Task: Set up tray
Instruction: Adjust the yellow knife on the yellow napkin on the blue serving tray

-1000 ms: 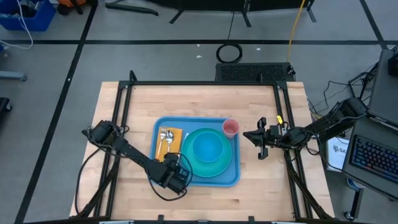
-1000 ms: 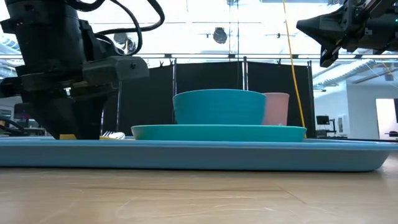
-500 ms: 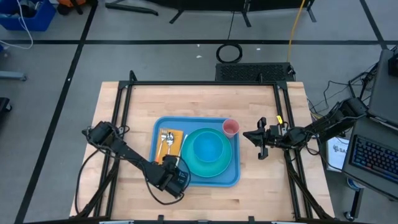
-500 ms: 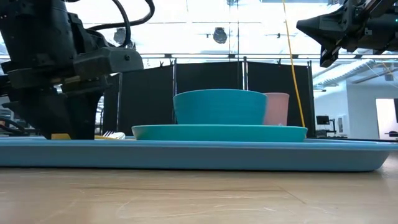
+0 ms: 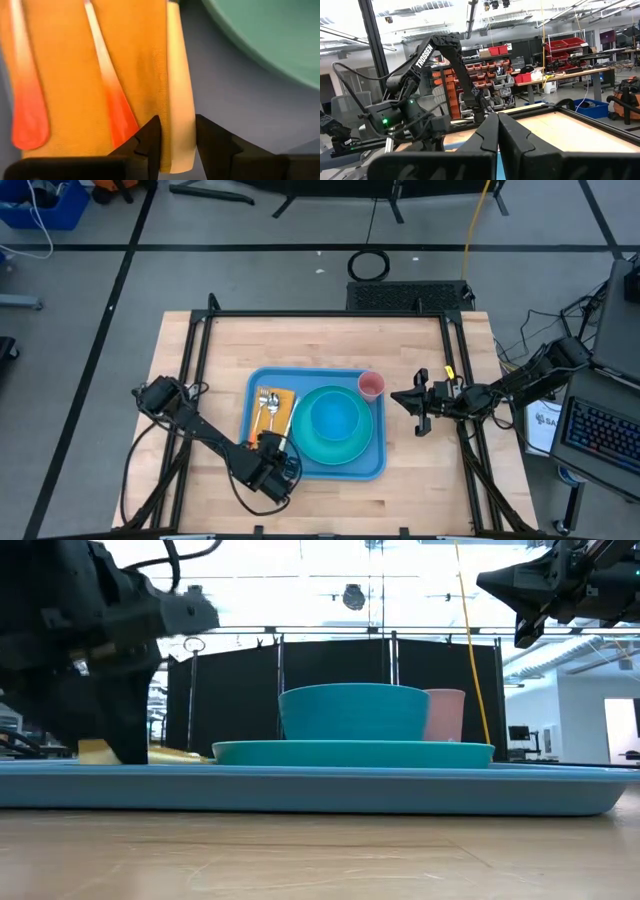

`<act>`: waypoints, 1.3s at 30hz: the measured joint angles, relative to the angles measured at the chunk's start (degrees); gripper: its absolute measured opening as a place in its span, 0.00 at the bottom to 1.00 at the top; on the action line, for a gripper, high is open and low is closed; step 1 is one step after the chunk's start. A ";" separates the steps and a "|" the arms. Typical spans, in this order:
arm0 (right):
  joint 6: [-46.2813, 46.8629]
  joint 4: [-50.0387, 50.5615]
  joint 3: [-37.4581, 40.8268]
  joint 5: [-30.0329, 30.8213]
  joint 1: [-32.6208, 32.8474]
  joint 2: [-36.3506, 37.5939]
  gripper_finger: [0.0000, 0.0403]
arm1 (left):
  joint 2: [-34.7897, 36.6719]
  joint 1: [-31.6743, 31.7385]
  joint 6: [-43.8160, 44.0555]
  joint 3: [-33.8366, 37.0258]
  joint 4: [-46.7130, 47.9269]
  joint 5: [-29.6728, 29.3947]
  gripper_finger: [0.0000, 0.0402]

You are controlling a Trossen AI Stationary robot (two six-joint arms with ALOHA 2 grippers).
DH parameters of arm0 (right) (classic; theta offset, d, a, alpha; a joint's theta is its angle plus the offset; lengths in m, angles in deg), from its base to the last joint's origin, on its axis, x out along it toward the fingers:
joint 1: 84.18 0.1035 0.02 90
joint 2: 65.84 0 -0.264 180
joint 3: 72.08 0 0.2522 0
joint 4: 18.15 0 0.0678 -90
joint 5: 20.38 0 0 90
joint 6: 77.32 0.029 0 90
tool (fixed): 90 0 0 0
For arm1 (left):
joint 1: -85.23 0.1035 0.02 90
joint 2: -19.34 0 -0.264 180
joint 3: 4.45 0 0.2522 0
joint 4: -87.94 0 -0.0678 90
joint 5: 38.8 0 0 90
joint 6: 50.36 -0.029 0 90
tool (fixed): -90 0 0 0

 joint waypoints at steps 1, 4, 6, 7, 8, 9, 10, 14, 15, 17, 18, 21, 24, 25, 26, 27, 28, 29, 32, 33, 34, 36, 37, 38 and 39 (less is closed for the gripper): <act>0.00 -0.02 0.00 -0.02 -0.02 0.00 0.00 | 0.39 -0.24 0.32 0.01 0.27 -0.55 0.28; 0.00 -0.01 0.00 -0.02 -0.02 0.00 0.00 | 1.25 -1.13 1.31 -0.03 0.94 -2.62 0.28; -0.01 -0.02 0.00 -0.02 -0.01 0.00 0.00 | 1.74 -1.72 2.43 -0.03 1.67 -3.89 0.28; 0.00 -0.02 0.00 -0.02 -0.02 0.00 0.00 | 1.85 -1.85 2.98 -0.08 2.01 -4.26 0.28; 0.00 0.00 0.00 -0.02 -0.02 0.00 0.00 | 1.84 -2.03 3.47 -0.08 2.32 -4.63 0.28; 0.00 -0.02 0.00 -0.02 0.00 0.00 0.00 | 1.76 -2.19 3.78 -0.08 2.51 -4.65 0.28; 0.00 -0.02 0.00 -0.02 -0.01 0.00 0.00 | 1.74 -2.27 3.96 -0.08 2.62 -4.67 0.28; 0.00 -0.02 0.01 -0.02 -0.02 0.00 0.00 | 1.75 -2.30 4.14 -0.08 2.94 -4.76 0.28; -0.02 0.00 0.00 -0.02 -0.02 0.00 0.00 | 1.74 -2.30 4.08 -0.08 2.94 -4.78 0.28; 0.00 -0.02 0.00 -0.02 -0.02 0.00 0.00 | 1.74 -2.30 4.07 -0.08 2.95 -4.91 0.28; 0.00 -0.02 0.02 -0.02 0.00 0.00 0.00 | 1.74 -2.30 4.07 -0.08 2.94 -4.89 0.28; 0.00 -0.01 0.01 -0.02 -0.02 0.00 0.00 | 1.74 -2.30 4.04 -0.08 2.99 -4.90 0.28; 0.00 -0.02 0.02 -0.02 -0.02 0.00 0.00 | 1.74 -2.30 4.36 -0.08 3.30 -4.92 0.28; 0.00 -0.02 0.00 -0.02 -0.02 0.00 0.00 | 1.74 -2.30 4.60 -0.08 3.46 -4.95 0.28; 0.00 -0.02 0.00 -0.02 0.00 0.00 0.00 | 1.74 -2.30 4.86 -0.08 3.54 -4.93 0.28; 0.00 -0.02 0.02 -0.02 -0.02 0.00 0.00 | 1.74 -2.30 4.91 -0.08 3.56 -4.93 0.28; 0.00 -0.02 0.00 -0.02 -0.02 0.00 0.00 | 1.74 -2.28 4.92 -0.08 3.56 -4.93 0.28; -0.01 -0.02 0.00 -0.02 -0.01 0.00 0.00 | 1.74 -2.25 4.92 -0.08 3.56 -4.93 0.28; 0.00 -0.02 0.00 -0.02 0.00 0.00 0.00 | 1.74 -2.25 4.92 -0.08 3.49 -4.93 0.28; 0.00 -0.02 0.01 -0.02 -0.01 0.00 0.00 | 1.74 -2.25 4.92 -0.08 3.49 -4.91 0.28; 0.00 -0.02 0.02 -0.02 -0.02 0.00 0.00 | 1.74 -2.25 4.92 -0.08 3.49 -4.85 0.28; 0.00 -0.01 0.01 -0.02 -0.02 0.00 0.00 | 1.72 -2.25 4.78 -0.08 3.40 -4.84 0.28; 0.00 -0.02 0.00 -0.02 -0.02 0.00 0.00 | 1.72 -2.25 4.65 -0.08 3.32 -4.86 0.28; -0.01 -0.02 0.02 -0.01 -0.02 0.00 0.00 | 1.72 -2.25 4.42 -0.08 3.27 -4.93 0.28; 0.00 -0.02 0.00 -0.02 -0.02 0.00 0.00 | 1.72 -2.25 4.33 -0.08 3.28 -5.00 0.28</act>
